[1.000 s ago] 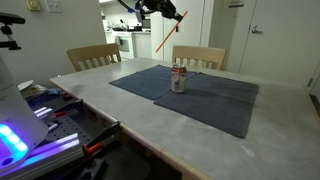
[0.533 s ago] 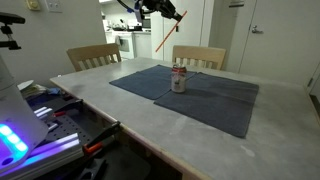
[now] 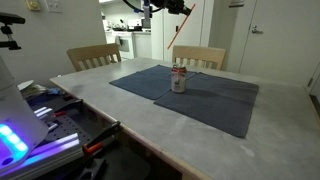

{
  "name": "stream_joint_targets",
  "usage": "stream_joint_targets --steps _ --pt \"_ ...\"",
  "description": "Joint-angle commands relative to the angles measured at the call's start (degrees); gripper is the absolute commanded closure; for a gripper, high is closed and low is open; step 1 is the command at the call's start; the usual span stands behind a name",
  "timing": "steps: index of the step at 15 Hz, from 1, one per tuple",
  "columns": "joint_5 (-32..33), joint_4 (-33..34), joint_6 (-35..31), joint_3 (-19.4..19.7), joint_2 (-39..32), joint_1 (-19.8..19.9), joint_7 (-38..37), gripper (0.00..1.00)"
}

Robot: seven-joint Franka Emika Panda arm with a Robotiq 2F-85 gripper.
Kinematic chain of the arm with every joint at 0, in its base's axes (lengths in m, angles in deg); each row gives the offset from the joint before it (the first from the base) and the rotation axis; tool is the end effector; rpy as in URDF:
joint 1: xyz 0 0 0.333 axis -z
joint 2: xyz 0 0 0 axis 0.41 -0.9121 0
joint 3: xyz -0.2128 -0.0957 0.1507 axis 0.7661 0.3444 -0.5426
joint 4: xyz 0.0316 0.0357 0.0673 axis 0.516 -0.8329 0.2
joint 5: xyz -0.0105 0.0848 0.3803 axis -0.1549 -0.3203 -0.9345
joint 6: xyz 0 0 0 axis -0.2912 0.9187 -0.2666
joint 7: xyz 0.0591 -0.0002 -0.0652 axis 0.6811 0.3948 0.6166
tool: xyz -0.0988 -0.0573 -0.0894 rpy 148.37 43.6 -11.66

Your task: Pick up the straw from the table and put it in the can.

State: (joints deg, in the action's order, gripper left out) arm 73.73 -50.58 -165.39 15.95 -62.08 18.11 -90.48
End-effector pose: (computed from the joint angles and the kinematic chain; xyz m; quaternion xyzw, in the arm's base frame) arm 0.5779 -0.0171 0.3220 0.8087 -0.2359 0.4223 0.3347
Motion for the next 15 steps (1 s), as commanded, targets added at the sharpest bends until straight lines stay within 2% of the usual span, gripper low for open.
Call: stream_joint_targets --steps 1,9,15 --pt "3.3 1.3 -1.0 -0.9 -1.3 2.7 -0.1 0.98" --pt "1.4 2.8 5.6 -0.5 -4.6 4.7 -5.5 0.98" --pt "0.1 3.5 12.9 -1.6 -6.9 4.2 -11.0 0.98"
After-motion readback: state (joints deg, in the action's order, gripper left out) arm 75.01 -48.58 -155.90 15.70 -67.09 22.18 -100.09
